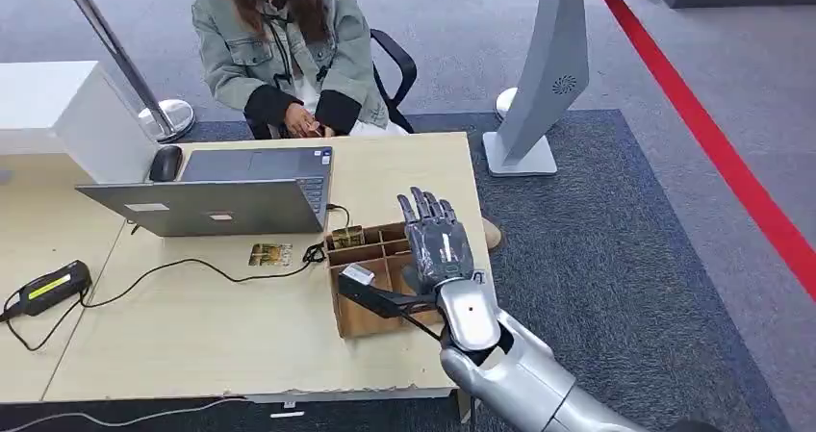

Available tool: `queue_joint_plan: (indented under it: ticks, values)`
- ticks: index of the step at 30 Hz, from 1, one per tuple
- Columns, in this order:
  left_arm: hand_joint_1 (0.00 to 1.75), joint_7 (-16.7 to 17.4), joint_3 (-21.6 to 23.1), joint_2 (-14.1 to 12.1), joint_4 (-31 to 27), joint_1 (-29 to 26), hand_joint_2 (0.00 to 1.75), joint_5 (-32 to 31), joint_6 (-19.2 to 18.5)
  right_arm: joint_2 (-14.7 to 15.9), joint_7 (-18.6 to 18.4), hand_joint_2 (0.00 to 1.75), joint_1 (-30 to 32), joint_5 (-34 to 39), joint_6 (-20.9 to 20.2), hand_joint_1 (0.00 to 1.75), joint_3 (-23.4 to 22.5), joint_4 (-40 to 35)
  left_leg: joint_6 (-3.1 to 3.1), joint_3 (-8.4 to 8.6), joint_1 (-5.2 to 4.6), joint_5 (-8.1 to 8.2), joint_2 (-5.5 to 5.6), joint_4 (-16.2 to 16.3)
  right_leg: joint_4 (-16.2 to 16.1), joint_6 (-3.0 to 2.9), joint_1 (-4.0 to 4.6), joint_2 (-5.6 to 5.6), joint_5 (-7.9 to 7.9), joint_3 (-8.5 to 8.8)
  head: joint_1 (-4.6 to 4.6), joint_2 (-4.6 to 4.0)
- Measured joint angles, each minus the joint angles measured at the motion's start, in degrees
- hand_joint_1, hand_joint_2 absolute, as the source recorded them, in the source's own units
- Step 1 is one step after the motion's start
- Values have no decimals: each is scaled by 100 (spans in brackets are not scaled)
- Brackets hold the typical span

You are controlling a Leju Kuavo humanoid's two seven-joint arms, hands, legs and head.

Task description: Pass the card to the sensor for recognition and then transmit it.

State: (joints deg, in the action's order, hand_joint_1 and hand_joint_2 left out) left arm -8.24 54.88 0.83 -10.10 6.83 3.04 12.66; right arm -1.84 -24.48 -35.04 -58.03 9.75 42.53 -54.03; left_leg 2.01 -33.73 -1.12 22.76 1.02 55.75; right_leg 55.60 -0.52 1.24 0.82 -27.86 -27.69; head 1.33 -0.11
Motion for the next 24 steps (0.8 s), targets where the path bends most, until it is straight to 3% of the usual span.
queue_joint_plan:
  ticks: [24]
  values:
    - [0, 0, 0, 15, 0, 27, 0, -13, 4, -94, 149, 175, -6, 37, 90, 14, 4, 367, 0, 0, 0, 0, 0, 0, 0, 0, 0, 0, 0, 0, 0, 0]
